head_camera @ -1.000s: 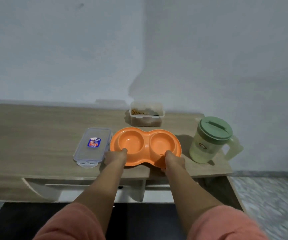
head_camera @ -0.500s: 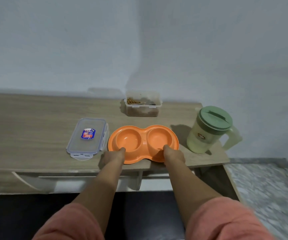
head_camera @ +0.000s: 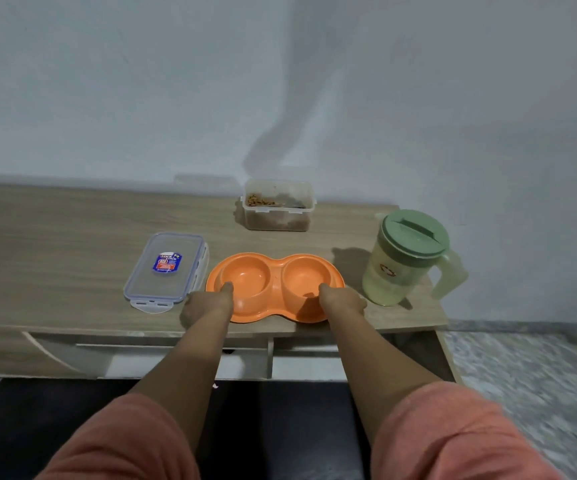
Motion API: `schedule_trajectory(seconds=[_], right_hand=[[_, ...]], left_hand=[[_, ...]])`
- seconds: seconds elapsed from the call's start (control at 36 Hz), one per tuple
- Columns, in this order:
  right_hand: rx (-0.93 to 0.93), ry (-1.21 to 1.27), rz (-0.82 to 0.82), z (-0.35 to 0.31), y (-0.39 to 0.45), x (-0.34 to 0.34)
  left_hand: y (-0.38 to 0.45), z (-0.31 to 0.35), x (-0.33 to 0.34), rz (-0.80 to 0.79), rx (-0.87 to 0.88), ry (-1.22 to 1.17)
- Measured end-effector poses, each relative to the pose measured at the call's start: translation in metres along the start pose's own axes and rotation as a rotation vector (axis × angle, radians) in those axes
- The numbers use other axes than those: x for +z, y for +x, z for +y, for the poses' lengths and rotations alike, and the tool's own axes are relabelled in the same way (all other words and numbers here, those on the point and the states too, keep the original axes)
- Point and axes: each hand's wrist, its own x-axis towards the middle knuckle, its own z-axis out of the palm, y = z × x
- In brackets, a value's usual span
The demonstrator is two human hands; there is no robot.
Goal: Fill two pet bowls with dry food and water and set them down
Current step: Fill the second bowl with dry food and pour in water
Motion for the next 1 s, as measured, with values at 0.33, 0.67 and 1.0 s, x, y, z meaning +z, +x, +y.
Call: schedule_trajectory(seconds=[0.33,0.67,1.0], right_hand=[[-0.183,-0.039,0.004,-0.030,0.004,-0.022],[-0.272,-0.056,-0.006,-0.093,0.038,-0.011],[-0.303,-0.099,0.001,-0.160,0.087,0.039]], left_hand=[[-0.002,0.048,-0.001,0.079,0.138,-0.038],[0.030,0.115,0.003,-0.039,0.259,0.002],[0.099,0.167,0.040,-0.227,0.267,0.080]])
